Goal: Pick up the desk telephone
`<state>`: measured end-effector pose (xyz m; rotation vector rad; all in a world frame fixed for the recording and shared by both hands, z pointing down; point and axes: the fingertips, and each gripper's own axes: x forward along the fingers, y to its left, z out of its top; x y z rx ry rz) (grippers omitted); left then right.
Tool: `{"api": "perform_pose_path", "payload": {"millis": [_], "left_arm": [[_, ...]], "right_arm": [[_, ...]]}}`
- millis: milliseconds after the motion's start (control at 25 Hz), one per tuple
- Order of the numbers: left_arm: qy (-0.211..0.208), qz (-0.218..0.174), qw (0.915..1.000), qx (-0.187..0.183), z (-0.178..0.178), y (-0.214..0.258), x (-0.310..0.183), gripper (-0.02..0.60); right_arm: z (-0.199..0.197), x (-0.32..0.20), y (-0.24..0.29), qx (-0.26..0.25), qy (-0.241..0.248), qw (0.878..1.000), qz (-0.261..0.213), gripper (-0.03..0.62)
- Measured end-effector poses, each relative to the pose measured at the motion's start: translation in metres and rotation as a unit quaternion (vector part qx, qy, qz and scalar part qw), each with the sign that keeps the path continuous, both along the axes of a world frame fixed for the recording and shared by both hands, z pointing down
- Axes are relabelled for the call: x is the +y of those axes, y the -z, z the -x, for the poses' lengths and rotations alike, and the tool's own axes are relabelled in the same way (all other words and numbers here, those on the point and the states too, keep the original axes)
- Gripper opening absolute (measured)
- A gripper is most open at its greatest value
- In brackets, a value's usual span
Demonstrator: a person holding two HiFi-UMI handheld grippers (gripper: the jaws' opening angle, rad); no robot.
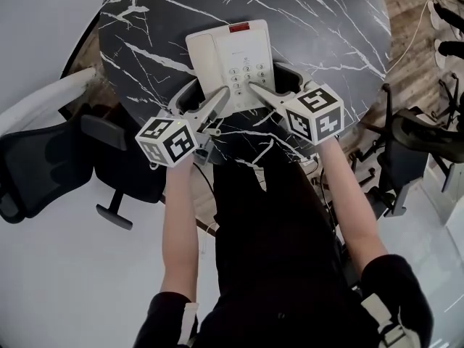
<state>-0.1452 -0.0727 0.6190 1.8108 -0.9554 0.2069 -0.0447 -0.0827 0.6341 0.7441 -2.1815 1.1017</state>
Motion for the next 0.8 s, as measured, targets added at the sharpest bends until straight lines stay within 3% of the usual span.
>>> {"api": "perform_pose_path", "payload": {"millis": [480, 800], "left_arm": [[0.004, 0.007, 1.0, 0.005, -0.0009, -0.001, -0.002, 0.337], [0.012, 0.005, 0.9999, 0.002, 0.0004, -0.0011, -0.0015, 0.336]], "right_arm": [[0.0039, -0.004, -0.0032, -0.003, 0.005, 1.0, 0.005, 0.298], [0.0007, -0.0076, -0.007, -0.01, -0.022, 1.0, 0.018, 0.287]]}}
